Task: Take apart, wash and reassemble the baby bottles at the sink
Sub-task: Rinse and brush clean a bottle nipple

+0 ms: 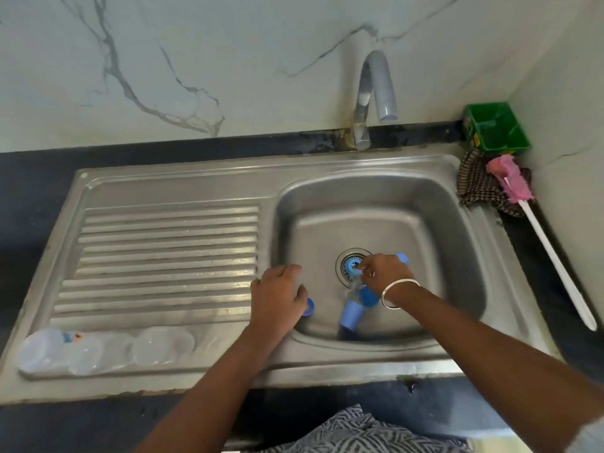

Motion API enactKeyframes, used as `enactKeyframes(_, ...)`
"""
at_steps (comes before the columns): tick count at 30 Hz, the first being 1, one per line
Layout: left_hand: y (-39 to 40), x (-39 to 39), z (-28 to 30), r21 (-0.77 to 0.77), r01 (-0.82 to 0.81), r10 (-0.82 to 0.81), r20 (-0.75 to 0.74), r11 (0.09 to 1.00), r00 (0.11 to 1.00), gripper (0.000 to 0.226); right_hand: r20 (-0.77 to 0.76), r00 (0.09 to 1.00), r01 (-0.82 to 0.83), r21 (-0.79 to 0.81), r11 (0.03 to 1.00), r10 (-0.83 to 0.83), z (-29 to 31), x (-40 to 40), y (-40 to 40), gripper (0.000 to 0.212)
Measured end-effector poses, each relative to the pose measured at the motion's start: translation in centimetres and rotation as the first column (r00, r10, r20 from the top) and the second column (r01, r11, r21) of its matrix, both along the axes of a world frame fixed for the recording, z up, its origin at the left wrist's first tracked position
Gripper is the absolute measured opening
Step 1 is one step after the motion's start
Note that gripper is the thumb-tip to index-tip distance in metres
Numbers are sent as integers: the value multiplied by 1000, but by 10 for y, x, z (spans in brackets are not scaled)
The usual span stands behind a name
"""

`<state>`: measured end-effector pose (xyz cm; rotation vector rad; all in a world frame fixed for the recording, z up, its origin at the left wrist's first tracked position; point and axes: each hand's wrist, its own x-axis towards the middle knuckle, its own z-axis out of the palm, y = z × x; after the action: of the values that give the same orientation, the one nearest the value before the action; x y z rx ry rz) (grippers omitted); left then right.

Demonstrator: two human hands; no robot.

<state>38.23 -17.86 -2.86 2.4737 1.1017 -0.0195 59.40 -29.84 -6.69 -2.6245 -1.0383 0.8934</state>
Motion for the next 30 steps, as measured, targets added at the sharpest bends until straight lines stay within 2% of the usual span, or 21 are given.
enactKeyframes(3, 1, 17, -1, -41, -34, 31, -68, 999, 997, 35, 49, 984, -167, -75, 983, 171, -16, 17, 6, 26)
enactKeyframes(6, 1, 30, -1, -16, -54, 51, -142, 998, 989, 34, 43, 938, -332, -170, 928, 343, -34, 21, 16, 26)
enactKeyframes(11, -2, 51, -10, -85, -55, 45, -115, 995, 992, 36, 54, 817, -548, -232, 803, 574, -51, 14, 30, 34)
enactKeyframes(15, -6, 59, -17, -154, -92, 70, -143, 984, 987, 35, 16, 753, -638, -227, 736, 658, -61, 9, 37, 38)
enactKeyframes(20, -10, 61, -25, -213, -93, 62, -148, 973, 987, 32, 0, 720, -677, -219, 703, 694, -58, 4, 35, 17)
enactKeyframes(21, -8, 62, -29, -225, -95, 65, -139, 970, 988, 31, 10, 733, -667, -190, 721, 681, -62, 4, 34, 17)
enactKeyframes(23, -6, 63, -36, -264, -117, 96, -94, 957, 991, 31, 8, 812, -582, -56, 811, 584, -66, 5, 30, 16)
enactKeyframes(26, -5, 71, -40, -427, -263, 318, 62, 865, 946, 28, -121, 940, -289, 208, 934, 318, -57, 9, 29, 13)
enactKeyframes(28, -5, 83, -35, -596, -353, 481, 64, 721, 874, 21, -202, 972, -57, 310, 949, 124, -48, 12, 29, 11)
enactKeyframes(30, 0, 100, -30, -765, -447, 604, -97, 463, 791, 39, -304, 950, 177, 349, 920, -68, -36, 15, 30, 15)
